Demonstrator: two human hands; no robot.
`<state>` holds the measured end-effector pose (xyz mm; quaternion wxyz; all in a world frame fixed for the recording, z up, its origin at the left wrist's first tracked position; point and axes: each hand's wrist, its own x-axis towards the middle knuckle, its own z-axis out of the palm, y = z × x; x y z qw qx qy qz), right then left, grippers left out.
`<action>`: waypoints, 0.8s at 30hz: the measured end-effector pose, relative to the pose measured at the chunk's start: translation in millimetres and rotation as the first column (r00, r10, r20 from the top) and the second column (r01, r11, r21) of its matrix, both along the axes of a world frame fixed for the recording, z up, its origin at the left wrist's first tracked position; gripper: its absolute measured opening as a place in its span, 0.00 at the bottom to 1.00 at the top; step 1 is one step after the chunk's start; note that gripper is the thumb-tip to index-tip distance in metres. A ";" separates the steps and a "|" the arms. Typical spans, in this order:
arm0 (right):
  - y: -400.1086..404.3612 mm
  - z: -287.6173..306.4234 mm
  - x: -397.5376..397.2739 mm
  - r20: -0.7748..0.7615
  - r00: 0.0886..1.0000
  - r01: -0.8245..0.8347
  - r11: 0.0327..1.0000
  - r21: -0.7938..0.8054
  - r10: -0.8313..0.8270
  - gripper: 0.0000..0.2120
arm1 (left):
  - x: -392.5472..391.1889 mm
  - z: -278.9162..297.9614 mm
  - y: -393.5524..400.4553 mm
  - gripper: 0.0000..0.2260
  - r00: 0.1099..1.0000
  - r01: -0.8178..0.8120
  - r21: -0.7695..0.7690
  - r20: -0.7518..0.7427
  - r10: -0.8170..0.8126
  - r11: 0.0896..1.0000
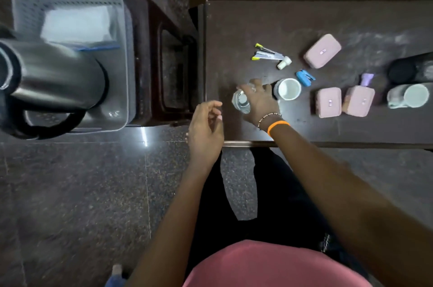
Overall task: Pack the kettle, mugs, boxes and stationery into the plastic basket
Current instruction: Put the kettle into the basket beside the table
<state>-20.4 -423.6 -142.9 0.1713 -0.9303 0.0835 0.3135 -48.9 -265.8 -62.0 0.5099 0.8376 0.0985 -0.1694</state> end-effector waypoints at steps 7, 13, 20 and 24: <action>-71.5 38.3 -15.0 0.202 0.964 0.166 0.985 0.048 -0.172 0.39 | 15.9 2.3 -87.5 0.14 0.997 0.076 -0.010 0.017 -0.076 0.997; -161.8 50.3 -10.3 0.227 0.920 0.334 0.942 -0.034 -0.318 0.37 | 25.6 -8.4 -160.6 0.15 0.988 0.156 -0.020 0.015 -0.156 0.987; -253.1 35.4 29.7 0.256 0.879 0.436 0.895 -0.090 -0.403 0.35 | 30.2 -17.7 -213.4 0.17 0.972 0.234 -0.009 -0.022 -0.234 0.972; -283.8 18.1 62.3 0.228 0.881 0.440 0.895 -0.077 -0.414 0.35 | 33.2 -20.9 -228.9 0.16 0.969 0.243 0.031 -0.058 -0.241 0.969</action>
